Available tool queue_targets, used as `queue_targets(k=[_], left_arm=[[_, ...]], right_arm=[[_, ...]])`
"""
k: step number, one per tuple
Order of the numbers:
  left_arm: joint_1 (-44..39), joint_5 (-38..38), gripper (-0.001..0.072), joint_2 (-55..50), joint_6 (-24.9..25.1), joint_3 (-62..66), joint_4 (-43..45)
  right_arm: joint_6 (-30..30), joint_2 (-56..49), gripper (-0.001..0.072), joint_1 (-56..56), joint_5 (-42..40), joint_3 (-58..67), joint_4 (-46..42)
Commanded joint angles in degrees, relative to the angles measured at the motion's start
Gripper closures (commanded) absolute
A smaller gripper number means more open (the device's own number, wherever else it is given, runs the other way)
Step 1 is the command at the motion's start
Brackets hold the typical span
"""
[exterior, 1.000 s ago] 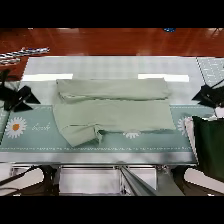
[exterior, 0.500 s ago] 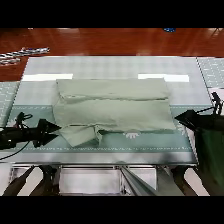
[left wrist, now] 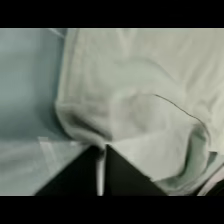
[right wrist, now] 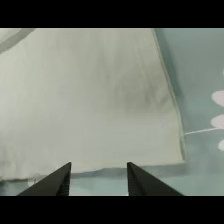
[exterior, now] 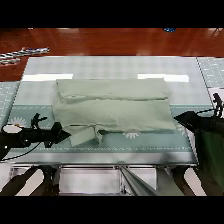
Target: Fold the shirts.
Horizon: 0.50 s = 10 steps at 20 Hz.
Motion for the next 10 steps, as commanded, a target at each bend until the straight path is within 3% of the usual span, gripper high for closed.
queue_targets(k=[1, 3, 4, 10], left_arm=[[-3.9, 6.0, 0.0689, -1.9, -0.2, 0.6, -0.8], [-3.8, 5.0, 0.0689, -1.9, 1.3, 1.6, -0.8], [-3.8, 4.9, 0.0689, -1.8, 1.3, 1.8, -0.8], [-3.9, 4.4, 0.0689, -1.9, 1.3, 1.7, -0.8]], right_arm=[[6.1, 0.1, 0.0304, -1.0, -4.0, 0.0, -6.6], [12.5, 0.1, 0.0304, -3.5, -4.3, -0.4, -14.8], [13.4, 0.1, 0.0303, -4.7, -3.8, -1.5, -14.9], [8.3, -4.8, 0.0303, -5.2, -3.2, -7.6, -8.4]])
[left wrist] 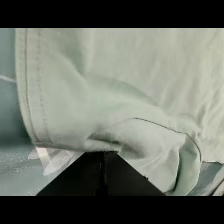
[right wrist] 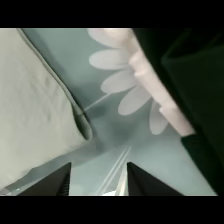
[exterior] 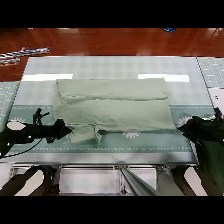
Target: Fold the shirts.
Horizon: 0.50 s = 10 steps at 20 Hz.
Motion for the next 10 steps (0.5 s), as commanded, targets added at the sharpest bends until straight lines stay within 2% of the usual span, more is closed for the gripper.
queue_targets(k=[1, 9, 10], left_arm=[[-0.2, -0.3, 0.0689, -0.1, 0.2, 0.1, 0.1], [-0.2, -0.8, 0.0689, -0.1, 0.2, 0.1, 0.1], [-0.1, -0.7, 0.0689, -0.1, 0.2, 0.2, 0.1]], right_arm=[[-4.3, -4.7, 0.0303, -0.4, -0.9, -1.7, 4.7], [-17.1, -19.3, 0.0307, -0.4, -7.1, -1.7, 26.8], [-19.1, -20.5, 0.0356, 0.1, -7.1, -1.5, 28.8]])
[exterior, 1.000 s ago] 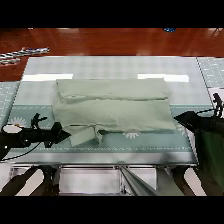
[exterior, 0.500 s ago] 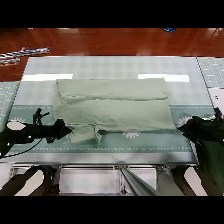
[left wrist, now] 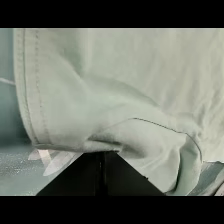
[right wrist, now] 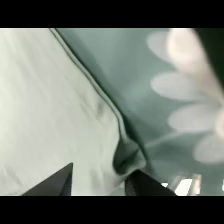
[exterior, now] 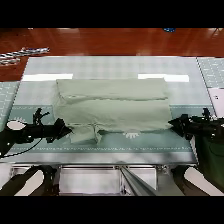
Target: Fold the shirts.
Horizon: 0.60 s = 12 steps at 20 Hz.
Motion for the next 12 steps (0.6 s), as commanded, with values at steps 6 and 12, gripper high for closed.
queue_targets(k=[6, 12], left_arm=[[1.3, -4.0, 0.0688, 0.0, 1.7, 10.1, -0.1], [2.4, -4.2, 0.0689, -8.5, 4.7, 26.7, -0.7]], right_arm=[[-8.9, -5.5, 0.0688, 5.2, 4.4, 10.5, 3.1], [-3.0, -7.9, 0.0688, 9.2, 4.5, 24.1, -0.7]])
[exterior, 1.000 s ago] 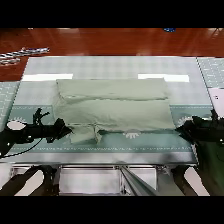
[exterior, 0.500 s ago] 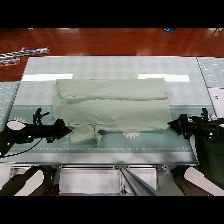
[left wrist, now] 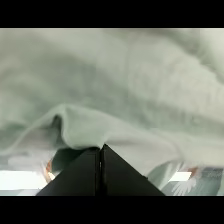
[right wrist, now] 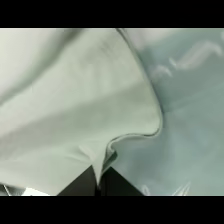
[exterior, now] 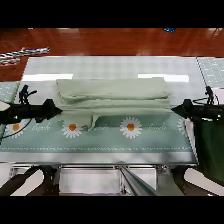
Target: Fold the shirts.
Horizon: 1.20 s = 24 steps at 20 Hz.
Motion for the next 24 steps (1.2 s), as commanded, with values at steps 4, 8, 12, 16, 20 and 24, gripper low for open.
queue_targets(k=[4, 8, 12, 16, 20, 24], left_arm=[[-0.8, -0.7, 0.0689, -17.6, 1.3, 19.5, -5.3], [-2.7, -3.1, 0.0689, -29.1, 1.2, 33.9, -5.3], [-3.5, -6.4, 0.0689, -39.1, -1.0, 45.9, -5.3], [-3.7, -7.7, 0.0686, -43.6, -1.5, 50.7, -5.3], [-3.2, -10.7, 0.0199, -45.1, -1.4, 50.9, -5.0], [4.8, -24.3, 0.0201, -44.0, -3.0, 55.5, -3.4]], right_arm=[[6.3, -10.4, 0.0688, 8.9, -2.9, 18.0, -1.5], [8.7, -19.8, 0.0688, 11.7, -3.3, 28.7, -1.4], [10.7, -26.9, 0.0688, 13.5, -5.0, 37.1, -1.3], [11.8, -31.5, 0.0687, 13.5, -5.6, 42.0, -0.6], [11.5, -32.1, 0.0299, 13.5, -6.1, 42.3, 0.0], [11.6, -28.4, 0.0299, 7.1, 3.2, 45.1, -1.9]])
